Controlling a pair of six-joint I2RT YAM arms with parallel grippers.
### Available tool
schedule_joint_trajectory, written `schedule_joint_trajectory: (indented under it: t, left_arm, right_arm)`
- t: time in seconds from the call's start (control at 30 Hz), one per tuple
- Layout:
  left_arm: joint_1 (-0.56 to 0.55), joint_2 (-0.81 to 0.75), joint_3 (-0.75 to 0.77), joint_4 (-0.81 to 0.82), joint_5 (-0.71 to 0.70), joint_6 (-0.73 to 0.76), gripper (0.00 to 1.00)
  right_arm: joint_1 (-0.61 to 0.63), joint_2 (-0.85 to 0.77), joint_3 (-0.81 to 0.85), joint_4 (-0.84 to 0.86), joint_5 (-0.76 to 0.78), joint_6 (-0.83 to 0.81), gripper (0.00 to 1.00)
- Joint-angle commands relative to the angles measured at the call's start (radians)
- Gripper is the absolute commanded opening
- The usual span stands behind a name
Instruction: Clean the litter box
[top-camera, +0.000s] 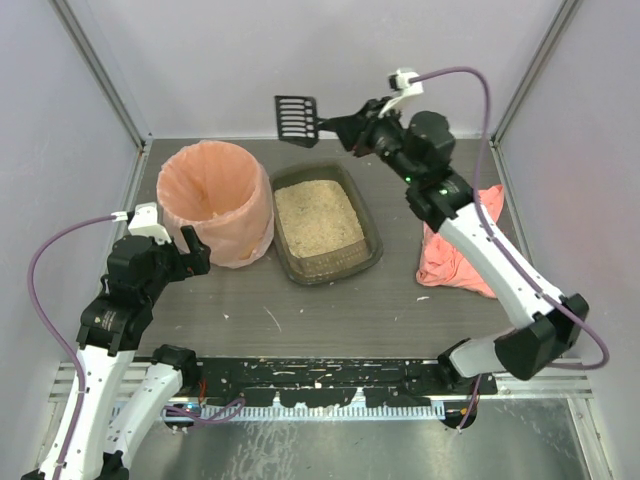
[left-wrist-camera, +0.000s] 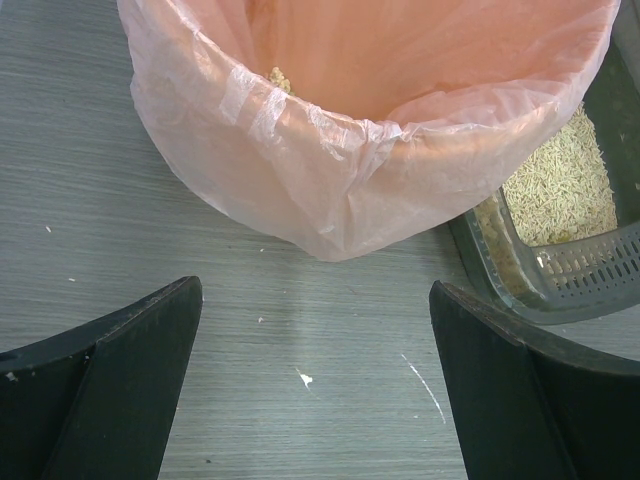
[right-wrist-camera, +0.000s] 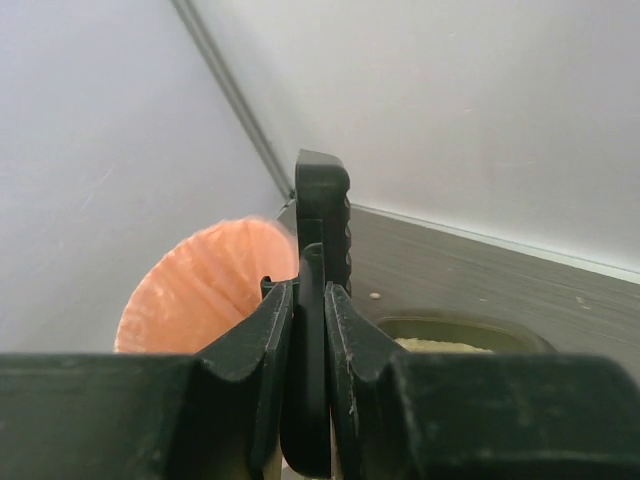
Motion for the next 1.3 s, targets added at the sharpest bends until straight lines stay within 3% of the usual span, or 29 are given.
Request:
schedule_joint_trajectory:
  t: [0.0, 0.23, 0.47, 0.6, 0.9, 1.27]
  left_arm:
    - [0.006, -0.005, 0.013, 0.027, -0.009, -0.007, 0.98]
    - [0.006, -0.001, 0.014, 0.028, -0.001, -0.009, 0.98]
    - [0.006, -0.001, 0.013, 0.029, 0.001, -0.009, 0.98]
    - [0.006, 0.001, 0.013, 0.028, 0.001, -0.007, 0.98]
    - [0.006, -0.001, 0.014, 0.029, -0.002, -0.008, 0.98]
    - [0.007, 0.000, 0.013, 0.028, 0.000, -0.009, 0.98]
  right_arm:
    - [-0.029, -0.112, -0.012, -0.144, 0.048, -0.016, 0.01]
    - [-0.032, -0.056, 0.086, -0.521, 0.213, -0.215, 0.01]
    - [-0.028, 0.100, 0.210, -0.751, 0.276, -0.303, 0.01]
    - [0.024, 0.196, 0.259, -0.800, 0.340, -0.345, 0.01]
    - [0.199, 0.429, 0.459, -0.938, 0.734, -0.437, 0.01]
    - [0.230, 0.525, 0.438, -0.924, 0.720, -0.427, 0.01]
